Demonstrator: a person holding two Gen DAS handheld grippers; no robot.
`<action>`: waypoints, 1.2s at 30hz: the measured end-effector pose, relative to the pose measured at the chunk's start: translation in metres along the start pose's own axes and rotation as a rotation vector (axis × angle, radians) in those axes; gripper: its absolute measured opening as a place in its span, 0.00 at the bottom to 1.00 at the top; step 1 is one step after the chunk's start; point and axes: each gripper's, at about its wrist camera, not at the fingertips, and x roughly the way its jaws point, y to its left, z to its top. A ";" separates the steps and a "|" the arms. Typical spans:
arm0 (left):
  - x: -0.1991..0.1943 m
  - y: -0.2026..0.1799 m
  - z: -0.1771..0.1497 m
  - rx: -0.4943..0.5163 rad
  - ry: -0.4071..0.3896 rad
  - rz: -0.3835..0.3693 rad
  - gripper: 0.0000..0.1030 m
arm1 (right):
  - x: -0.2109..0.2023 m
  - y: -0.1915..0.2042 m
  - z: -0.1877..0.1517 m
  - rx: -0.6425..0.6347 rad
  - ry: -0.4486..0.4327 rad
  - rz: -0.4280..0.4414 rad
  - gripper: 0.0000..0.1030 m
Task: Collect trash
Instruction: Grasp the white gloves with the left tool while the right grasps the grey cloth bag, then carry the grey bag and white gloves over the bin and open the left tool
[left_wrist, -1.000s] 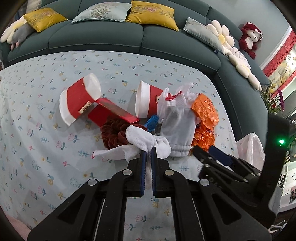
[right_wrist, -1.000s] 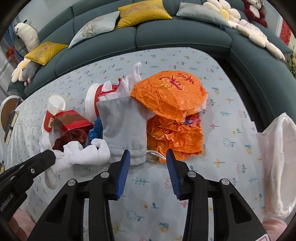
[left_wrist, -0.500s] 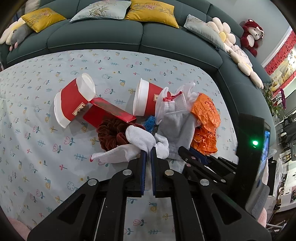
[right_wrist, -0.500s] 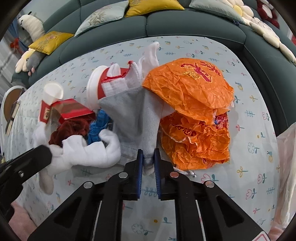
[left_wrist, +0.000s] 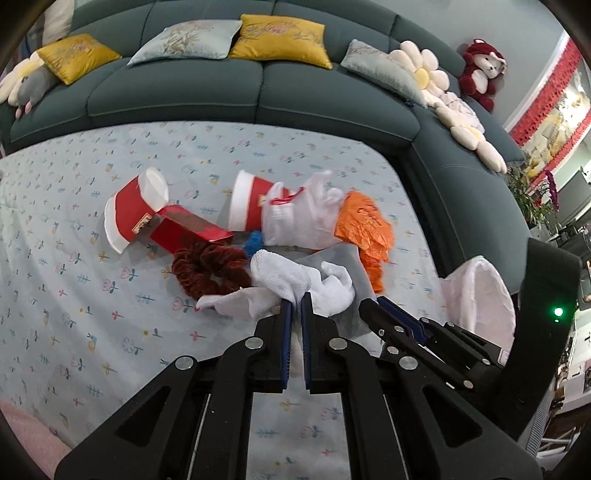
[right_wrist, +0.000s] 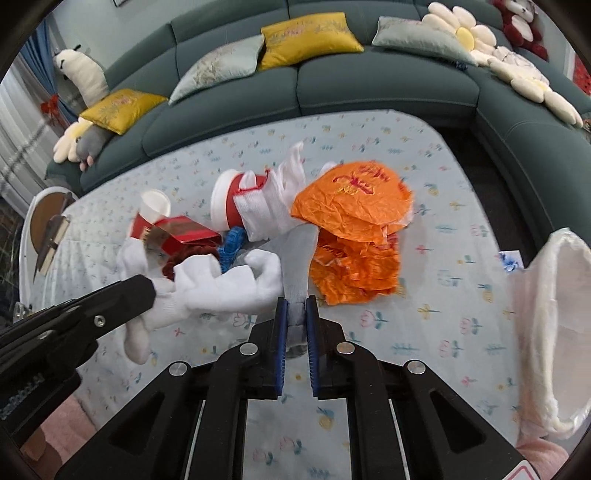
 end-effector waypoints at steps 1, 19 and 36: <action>-0.003 -0.004 -0.001 0.006 -0.004 -0.002 0.05 | -0.008 -0.002 -0.001 -0.001 -0.013 -0.003 0.09; -0.035 -0.119 -0.032 0.185 -0.042 -0.043 0.05 | -0.111 -0.094 -0.032 0.105 -0.155 -0.084 0.09; -0.015 -0.229 -0.052 0.358 -0.016 -0.101 0.05 | -0.161 -0.212 -0.074 0.296 -0.215 -0.187 0.09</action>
